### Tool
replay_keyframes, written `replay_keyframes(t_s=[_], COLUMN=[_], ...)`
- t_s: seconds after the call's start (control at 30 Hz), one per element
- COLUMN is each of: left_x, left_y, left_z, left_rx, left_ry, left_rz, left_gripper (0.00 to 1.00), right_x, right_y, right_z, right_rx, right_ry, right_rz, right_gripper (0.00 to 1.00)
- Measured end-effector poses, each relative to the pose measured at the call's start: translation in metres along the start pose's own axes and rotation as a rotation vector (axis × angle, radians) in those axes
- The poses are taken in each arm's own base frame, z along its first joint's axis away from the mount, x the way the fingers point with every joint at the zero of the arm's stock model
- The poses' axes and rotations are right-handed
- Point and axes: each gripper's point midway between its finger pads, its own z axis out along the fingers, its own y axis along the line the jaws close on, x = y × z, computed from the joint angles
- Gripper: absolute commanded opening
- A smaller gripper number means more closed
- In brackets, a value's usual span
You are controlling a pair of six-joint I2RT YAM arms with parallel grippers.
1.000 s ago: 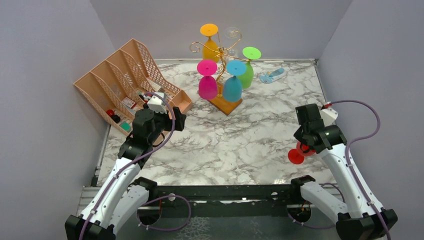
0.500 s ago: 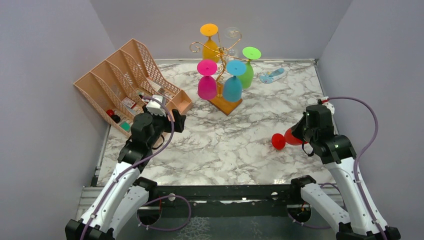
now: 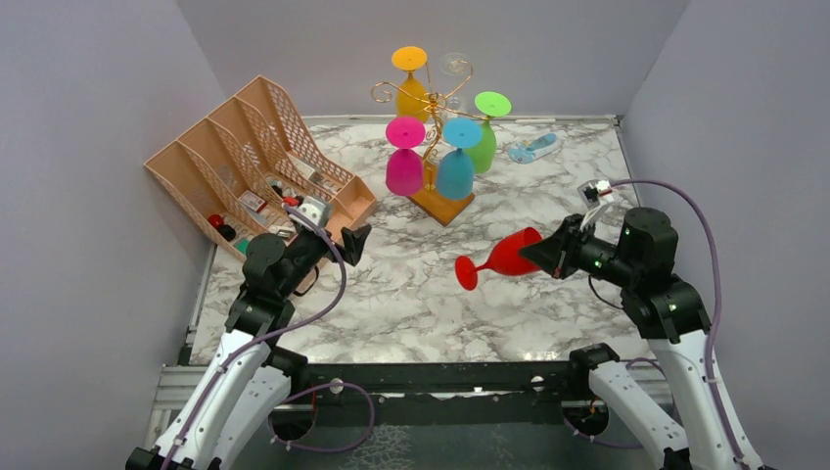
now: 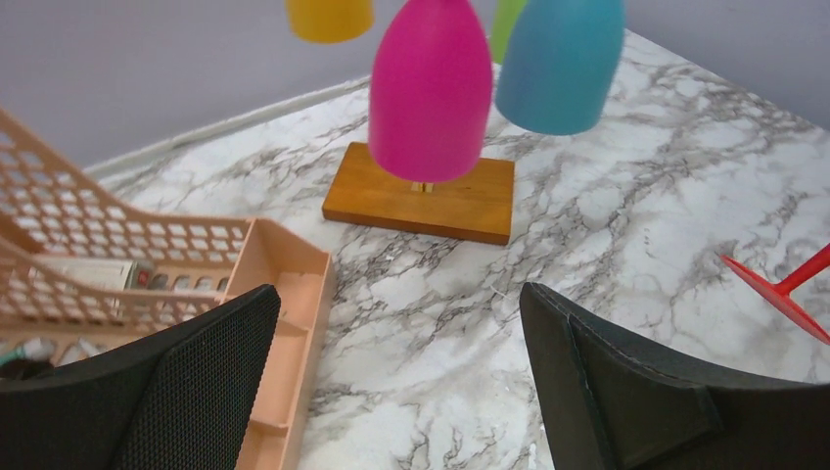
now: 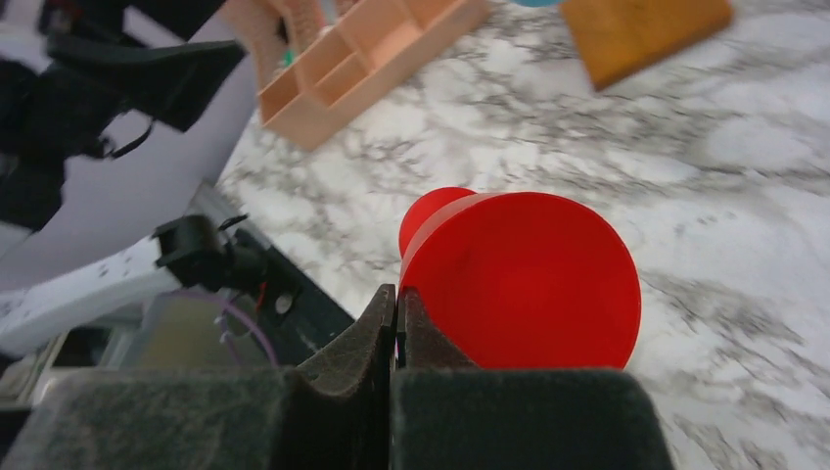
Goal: Place the wine glass upside down on the wine glass rack
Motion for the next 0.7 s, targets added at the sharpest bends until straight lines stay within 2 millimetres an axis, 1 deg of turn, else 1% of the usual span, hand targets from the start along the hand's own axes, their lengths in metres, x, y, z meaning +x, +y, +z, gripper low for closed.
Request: replay_keyframes(t_s=[0.03, 0.13, 0.2, 0.3, 0.4, 0.47, 0.57, 0.7], left_x=[-0.002, -0.006, -0.006, -0.003, 0.002, 0.004, 0.003, 0.005], left_y=[-0.005, -0.021, -0.036, -0.059, -0.077, -0.091, -0.107, -0.124], left_z=[0.0, 0.001, 0.0, -0.003, -0.011, -0.018, -0.027, -0.037], left_rx=[0.036, 0.146, 0.246, 0.407, 0.539, 0.635, 0.746, 0.865], left_ry=[-0.009, -0.03, -0.042, -0.062, -0.093, -0.125, -0.17, -0.204], left_rz=[0.028, 0.113, 0.174, 0.267, 0.354, 0.411, 0.459, 0.481], left_gripper=[0.99, 0.96, 0.95, 0.93, 0.9, 0.86, 0.78, 0.77], right_x=[0.001, 0.007, 0.01, 0.01, 0.005, 0.0, -0.002, -0.003], right_y=[0.013, 0.038, 0.05, 0.066, 0.082, 0.093, 0.099, 0.101], right_z=[0.0, 0.001, 0.0, -0.003, -0.01, -0.015, -0.017, -0.016], right_rx=[-0.081, -0.252, -0.341, -0.45, -0.552, -0.617, -0.661, -0.692], right_ry=[0.012, 0.06, 0.091, 0.115, 0.117, 0.11, 0.107, 0.111], right_rz=[-0.021, -0.047, -0.052, -0.061, -0.065, -0.07, -0.073, -0.06], right_gripper=[0.01, 0.01, 0.01, 0.01, 0.01, 0.01, 0.01, 0.01])
